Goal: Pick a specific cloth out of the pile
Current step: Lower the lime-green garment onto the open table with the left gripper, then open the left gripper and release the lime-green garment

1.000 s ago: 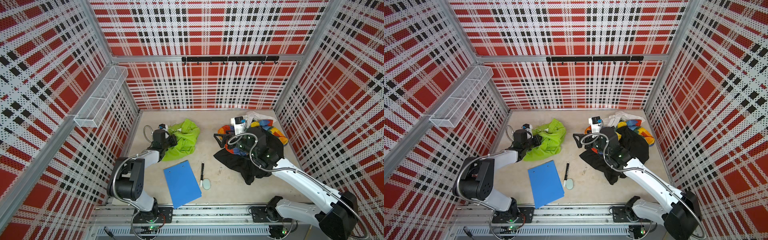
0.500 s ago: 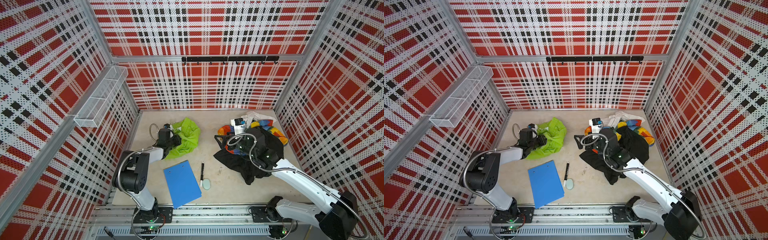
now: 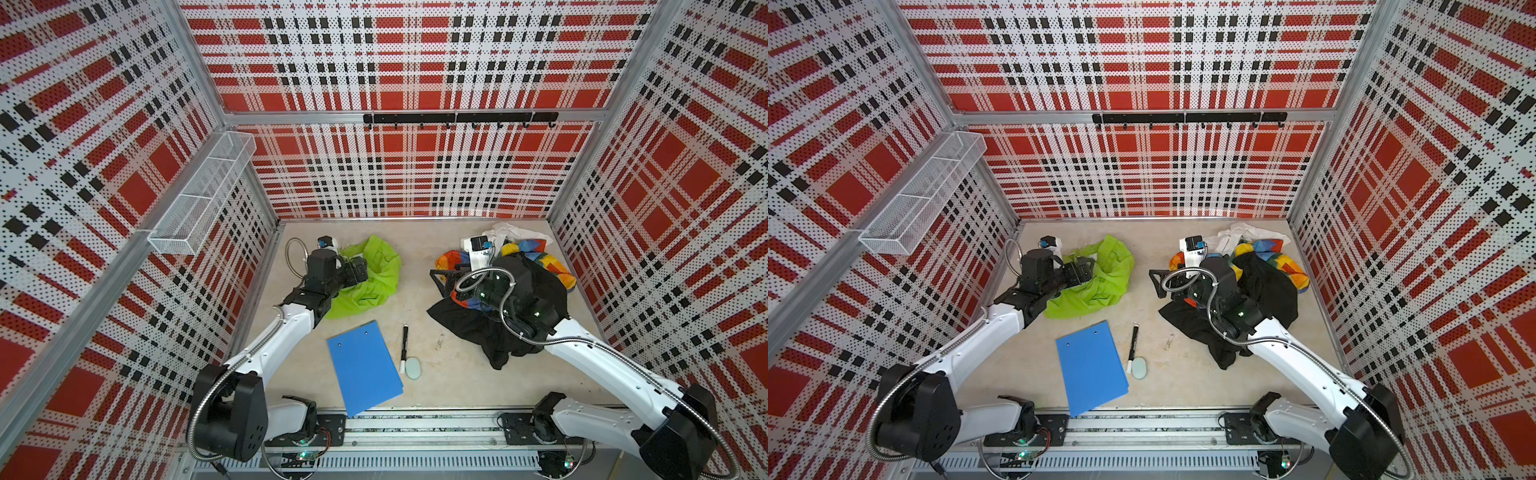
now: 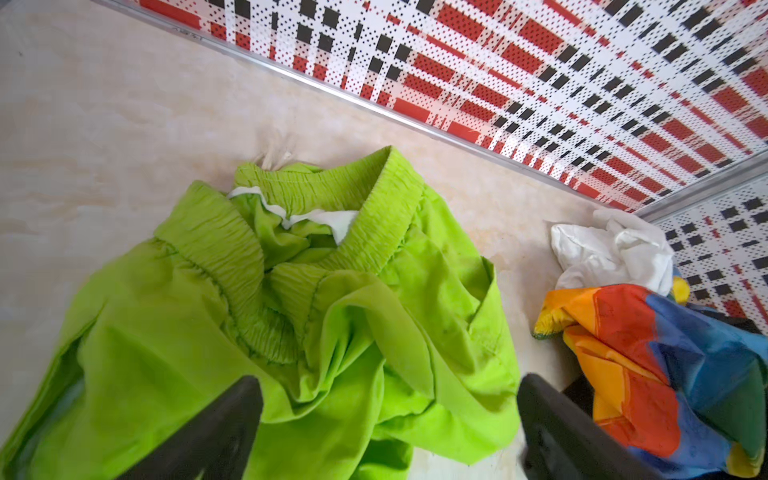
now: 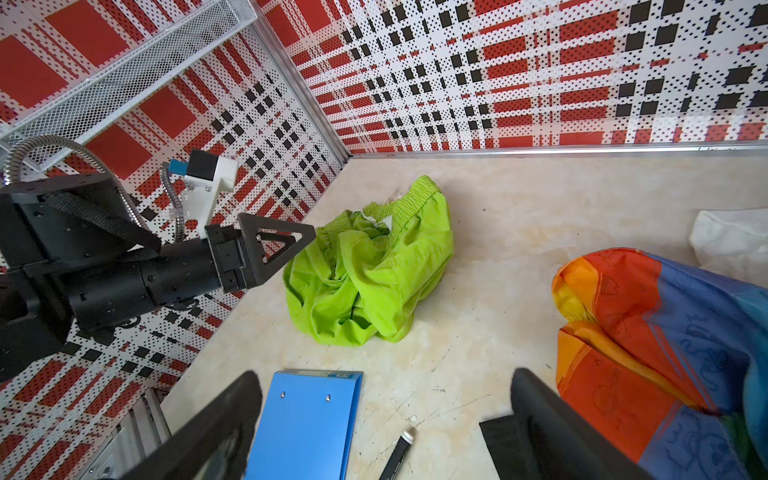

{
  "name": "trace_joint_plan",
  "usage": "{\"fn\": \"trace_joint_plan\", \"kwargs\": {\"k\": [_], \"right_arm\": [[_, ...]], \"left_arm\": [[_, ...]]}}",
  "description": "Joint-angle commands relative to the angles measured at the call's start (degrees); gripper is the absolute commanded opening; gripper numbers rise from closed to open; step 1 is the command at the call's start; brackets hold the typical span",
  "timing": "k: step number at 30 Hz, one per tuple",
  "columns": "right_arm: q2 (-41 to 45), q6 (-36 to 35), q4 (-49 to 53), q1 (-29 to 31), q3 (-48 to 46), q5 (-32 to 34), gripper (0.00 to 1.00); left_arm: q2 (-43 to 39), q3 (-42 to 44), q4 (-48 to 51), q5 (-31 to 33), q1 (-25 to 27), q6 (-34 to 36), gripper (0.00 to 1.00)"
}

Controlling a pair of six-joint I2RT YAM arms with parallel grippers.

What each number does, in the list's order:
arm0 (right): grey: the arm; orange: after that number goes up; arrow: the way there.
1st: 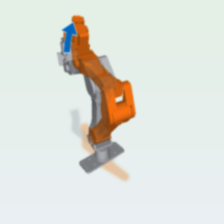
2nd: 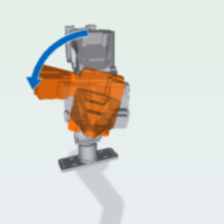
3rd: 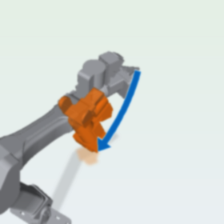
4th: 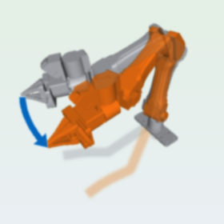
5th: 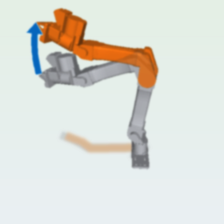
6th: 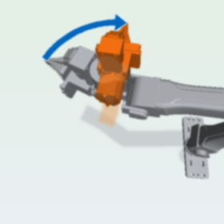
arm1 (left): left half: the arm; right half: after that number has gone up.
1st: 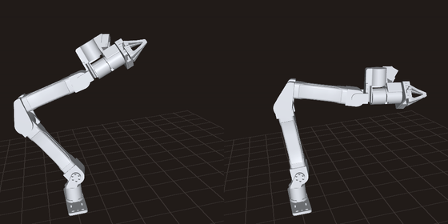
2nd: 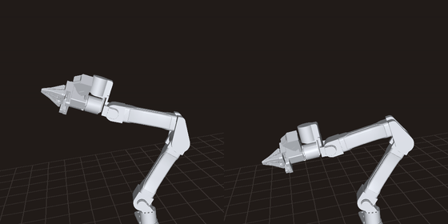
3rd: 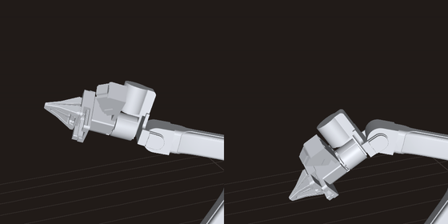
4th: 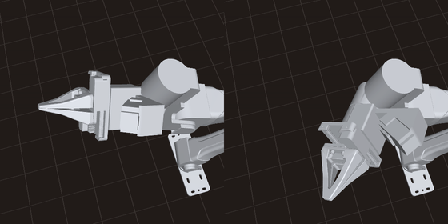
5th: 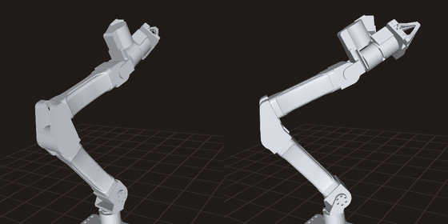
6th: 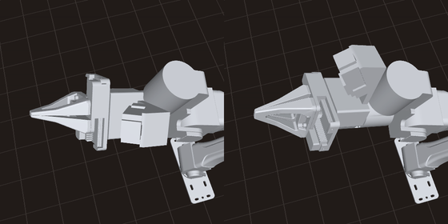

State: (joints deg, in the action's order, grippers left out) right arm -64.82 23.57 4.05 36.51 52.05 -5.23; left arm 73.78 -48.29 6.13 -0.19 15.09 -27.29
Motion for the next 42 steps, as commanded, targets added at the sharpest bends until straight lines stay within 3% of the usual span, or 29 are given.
{"fn": "trace_joint_plan", "kwargs": {"k": [1, 7, 12, 19, 24, 32, 42], "right_arm": [[0.93, -0.51, -2.52, -0.22, -0.55, 0.21, 1.00], [1.84, -0.72, -1.79, -0.23, -0.89, 0.54, 1.00], [2.83, -1.25, -0.56, -0.35, -1.16, 1.75, 1.00], [3.46, -1.42, -0.07, -0.33, -1.58, 1.85, 1.00], [4.07, -2.22, -1.25, -0.35, -3.48, -2.80, 1.00], [5.97, -2.80, 0.04, -0.39, -4.26, -0.75, 1.00], [8.55, -3.27, 3.15, -0.53, -4.21, 3.36, 1.00]], "left_arm": [[1.79, -1.02, 5.95, 7.77, 2.82, -3.54, 0.99], [11.22, -3.56, 3.25, 12.42, 3.98, -6.32, 0.99], [20.36, -6.18, -0.95, 10.91, 4.23, -6.80, 0.99], [31.18, -12.01, -0.24, 14.49, 4.18, -5.53, 0.99], [36.05, -15.78, 0.22, 12.70, 3.01, -5.40, 0.99], [31.19, -14.76, -0.72, 12.74, 2.75, -5.67, 0.99], [16.11, -12.53, -3.37, 12.03, 3.18, -0.98, 0.99]]}}
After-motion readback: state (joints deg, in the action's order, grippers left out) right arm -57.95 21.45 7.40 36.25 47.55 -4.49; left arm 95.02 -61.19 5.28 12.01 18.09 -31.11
